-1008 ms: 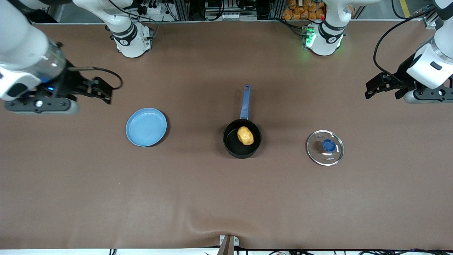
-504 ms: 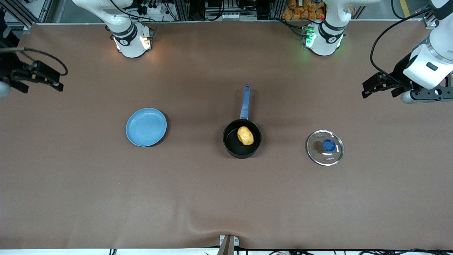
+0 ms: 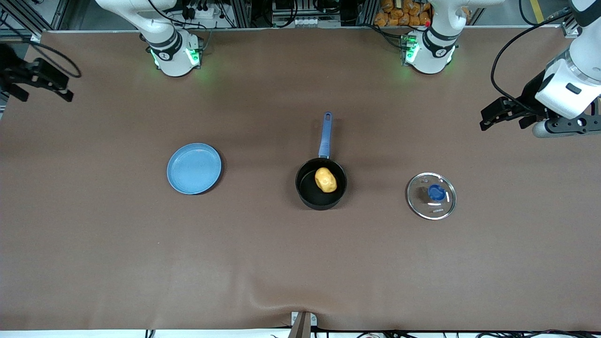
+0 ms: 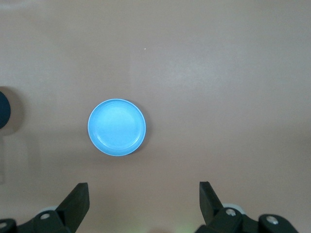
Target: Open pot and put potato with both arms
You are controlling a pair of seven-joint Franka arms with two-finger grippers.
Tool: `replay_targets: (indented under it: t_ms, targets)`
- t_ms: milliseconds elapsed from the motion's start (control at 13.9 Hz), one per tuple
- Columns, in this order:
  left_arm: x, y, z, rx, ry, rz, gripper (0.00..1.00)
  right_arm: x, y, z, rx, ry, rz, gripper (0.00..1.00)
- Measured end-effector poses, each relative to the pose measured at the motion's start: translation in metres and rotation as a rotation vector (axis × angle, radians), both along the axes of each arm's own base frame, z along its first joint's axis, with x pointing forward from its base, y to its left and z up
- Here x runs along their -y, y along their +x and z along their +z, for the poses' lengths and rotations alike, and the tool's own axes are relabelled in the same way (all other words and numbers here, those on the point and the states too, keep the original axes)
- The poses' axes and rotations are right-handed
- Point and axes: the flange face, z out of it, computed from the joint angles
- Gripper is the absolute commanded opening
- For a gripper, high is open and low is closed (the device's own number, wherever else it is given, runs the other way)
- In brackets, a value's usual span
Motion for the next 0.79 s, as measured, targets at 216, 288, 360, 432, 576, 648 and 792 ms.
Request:
replay_targets:
  t_ms: [216,288,360,432,576,648,792]
  targets:
    - [0.000,0.000,0.000,0.000,0.000,0.001,1.00,-0.003,0.004,-0.003,0.001,0.000,0.015,1.00]
    - [-0.001,0.000,0.000,0.000,0.000,0.001,1.00,-0.004,0.004,-0.004,0.000,0.000,0.017,1.00]
    - [-0.001,0.000,0.000,0.000,0.000,0.001,1.00,-0.005,0.005,-0.004,-0.001,0.000,0.019,1.00]
    - [-0.001,0.000,0.000,0.000,0.000,0.002,1.00,-0.005,0.005,-0.004,-0.001,0.000,0.020,1.00]
    - [-0.001,0.000,0.000,0.000,0.000,0.002,1.00,-0.008,0.005,-0.005,-0.001,0.000,0.025,1.00]
    - [-0.001,0.000,0.000,0.000,0.000,0.002,1.00,-0.009,0.005,-0.004,0.000,0.000,0.027,1.00]
    - [-0.001,0.000,0.000,0.000,0.000,0.002,1.00,-0.009,0.006,-0.003,0.003,0.000,0.028,1.00]
